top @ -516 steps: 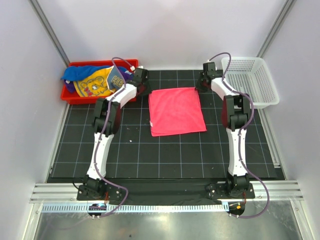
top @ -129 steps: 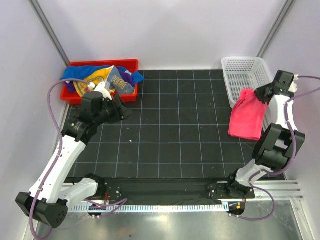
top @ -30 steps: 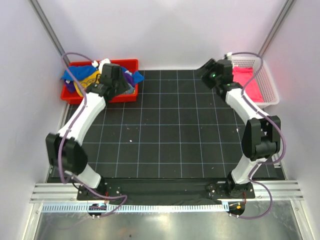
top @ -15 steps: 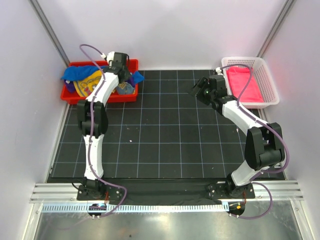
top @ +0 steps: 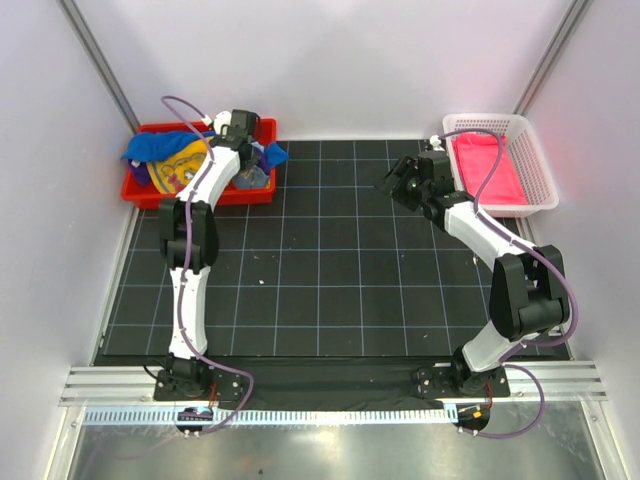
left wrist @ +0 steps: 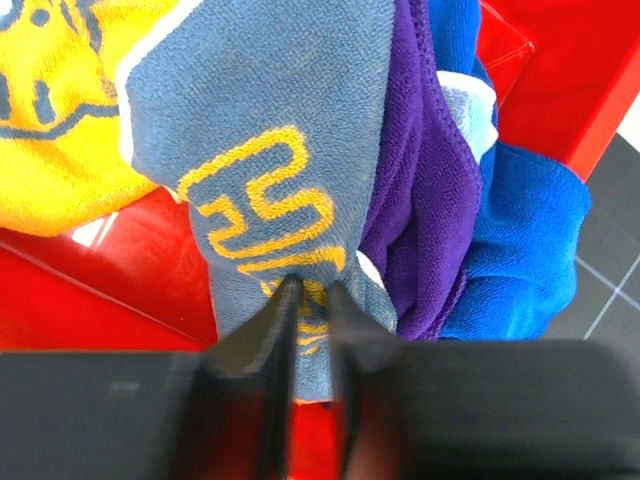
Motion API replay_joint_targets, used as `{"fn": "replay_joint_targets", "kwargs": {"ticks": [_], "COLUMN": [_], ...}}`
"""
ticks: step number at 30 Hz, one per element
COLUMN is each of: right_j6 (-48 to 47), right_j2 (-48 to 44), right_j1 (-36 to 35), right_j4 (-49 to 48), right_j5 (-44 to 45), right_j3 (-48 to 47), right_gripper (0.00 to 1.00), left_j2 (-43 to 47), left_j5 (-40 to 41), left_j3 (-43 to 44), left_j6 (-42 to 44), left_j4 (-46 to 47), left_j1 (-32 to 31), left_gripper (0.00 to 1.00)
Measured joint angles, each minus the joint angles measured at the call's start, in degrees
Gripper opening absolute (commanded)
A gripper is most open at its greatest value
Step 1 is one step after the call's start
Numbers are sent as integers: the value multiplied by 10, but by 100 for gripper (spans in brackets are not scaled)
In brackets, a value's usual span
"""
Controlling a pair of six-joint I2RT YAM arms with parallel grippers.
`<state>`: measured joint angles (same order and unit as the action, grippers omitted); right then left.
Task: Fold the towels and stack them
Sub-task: Grab crumpled towel
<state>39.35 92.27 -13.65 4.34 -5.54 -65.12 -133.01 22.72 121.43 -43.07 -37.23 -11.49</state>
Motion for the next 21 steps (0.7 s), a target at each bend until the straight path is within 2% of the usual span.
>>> {"fn": "replay_joint_targets", "kwargs": {"ticks": [2, 4, 12, 21], "right_j6": [0, 0, 0, -1], "right_j2": [0, 0, 0, 0], "right_j1": [0, 0, 0, -7], "right_j4": [0, 0, 0, 0], "right_j5": [-2, -2, -7, -12], "right_j3": [0, 1, 1, 1], "right_gripper": [61, 61, 61, 61], "left_j2": [0, 0, 23, 120], "left_j5": [3, 6, 22, 65], "left_j3": [0, -2, -3, -3], "left_j6": [-1, -2, 11, 37], "left_j4": [-1, -2, -6, 16], "left_j1": [0, 0, 1, 4], "left_gripper": [4, 0, 0, 0]}}
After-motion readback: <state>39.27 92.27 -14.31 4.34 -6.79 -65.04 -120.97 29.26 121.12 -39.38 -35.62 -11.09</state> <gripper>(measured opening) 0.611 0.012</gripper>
